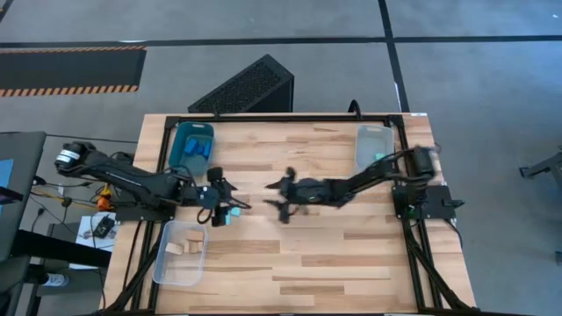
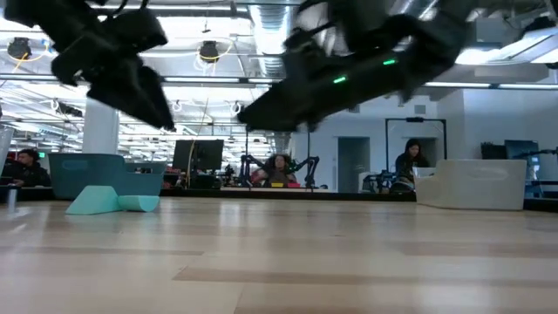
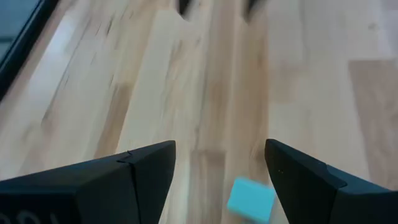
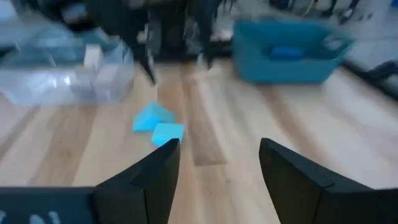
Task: Sort & place blocks by color
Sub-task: Put the right light blue block into the grey bin
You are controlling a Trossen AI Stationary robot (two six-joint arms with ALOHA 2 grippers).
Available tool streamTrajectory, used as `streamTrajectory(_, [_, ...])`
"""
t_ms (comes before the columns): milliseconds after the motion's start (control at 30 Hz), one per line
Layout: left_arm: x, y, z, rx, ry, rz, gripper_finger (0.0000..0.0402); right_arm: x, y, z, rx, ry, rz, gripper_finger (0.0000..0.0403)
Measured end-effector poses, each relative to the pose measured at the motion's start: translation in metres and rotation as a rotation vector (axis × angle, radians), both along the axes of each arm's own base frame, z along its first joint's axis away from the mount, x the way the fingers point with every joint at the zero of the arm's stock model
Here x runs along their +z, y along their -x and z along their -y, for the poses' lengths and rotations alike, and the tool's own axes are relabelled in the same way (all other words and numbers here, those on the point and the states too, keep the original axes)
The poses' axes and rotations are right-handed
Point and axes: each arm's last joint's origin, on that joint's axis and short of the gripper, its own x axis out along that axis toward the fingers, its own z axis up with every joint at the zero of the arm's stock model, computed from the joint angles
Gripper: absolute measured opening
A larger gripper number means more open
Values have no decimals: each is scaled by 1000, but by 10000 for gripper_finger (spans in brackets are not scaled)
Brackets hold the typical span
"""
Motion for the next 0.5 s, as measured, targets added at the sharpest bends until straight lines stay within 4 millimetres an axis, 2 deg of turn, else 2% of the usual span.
streamTrajectory(233, [-10,16,-5,164,-24,-39,238,-17,-70,-15,109,-29,-168,265])
streamTrajectory(333, [-10,18,-7,235,-48,-32,238,-24,-92,-19,138,-39,-212,275])
streamTrajectory(500, [-10,18,-8,271,-48,-19,238,-39,-117,-16,130,-37,-270,298])
